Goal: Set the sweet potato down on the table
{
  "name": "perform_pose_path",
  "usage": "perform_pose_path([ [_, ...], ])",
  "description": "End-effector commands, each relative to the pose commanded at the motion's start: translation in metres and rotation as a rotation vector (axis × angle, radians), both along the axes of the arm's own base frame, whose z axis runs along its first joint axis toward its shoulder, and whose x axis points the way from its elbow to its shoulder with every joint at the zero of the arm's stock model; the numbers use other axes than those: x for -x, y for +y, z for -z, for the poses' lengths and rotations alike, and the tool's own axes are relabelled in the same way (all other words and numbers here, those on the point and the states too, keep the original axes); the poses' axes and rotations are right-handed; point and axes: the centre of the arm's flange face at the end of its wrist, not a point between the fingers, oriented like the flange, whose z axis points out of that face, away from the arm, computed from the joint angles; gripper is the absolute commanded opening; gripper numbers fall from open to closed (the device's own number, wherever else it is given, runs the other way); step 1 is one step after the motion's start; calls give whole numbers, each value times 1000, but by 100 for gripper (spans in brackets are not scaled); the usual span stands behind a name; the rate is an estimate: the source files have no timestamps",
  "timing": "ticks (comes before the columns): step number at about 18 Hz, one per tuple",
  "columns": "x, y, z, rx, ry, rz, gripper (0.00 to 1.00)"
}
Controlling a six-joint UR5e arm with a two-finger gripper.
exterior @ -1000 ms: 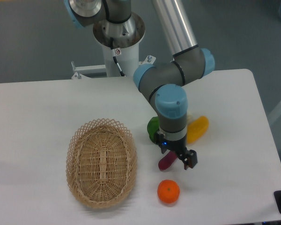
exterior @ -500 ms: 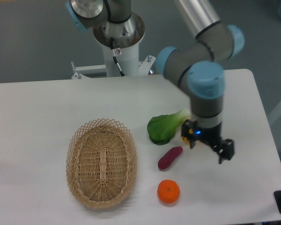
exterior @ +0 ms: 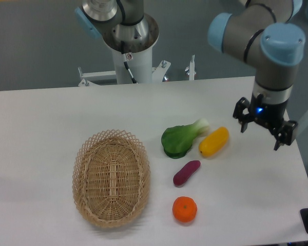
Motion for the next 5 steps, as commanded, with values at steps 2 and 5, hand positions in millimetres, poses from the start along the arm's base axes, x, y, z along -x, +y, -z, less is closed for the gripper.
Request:
perform_pose_path([
  [2, 2, -3, 0, -2, 1, -6, 100],
  [5, 3, -3, -1, -3, 2, -6, 100],
])
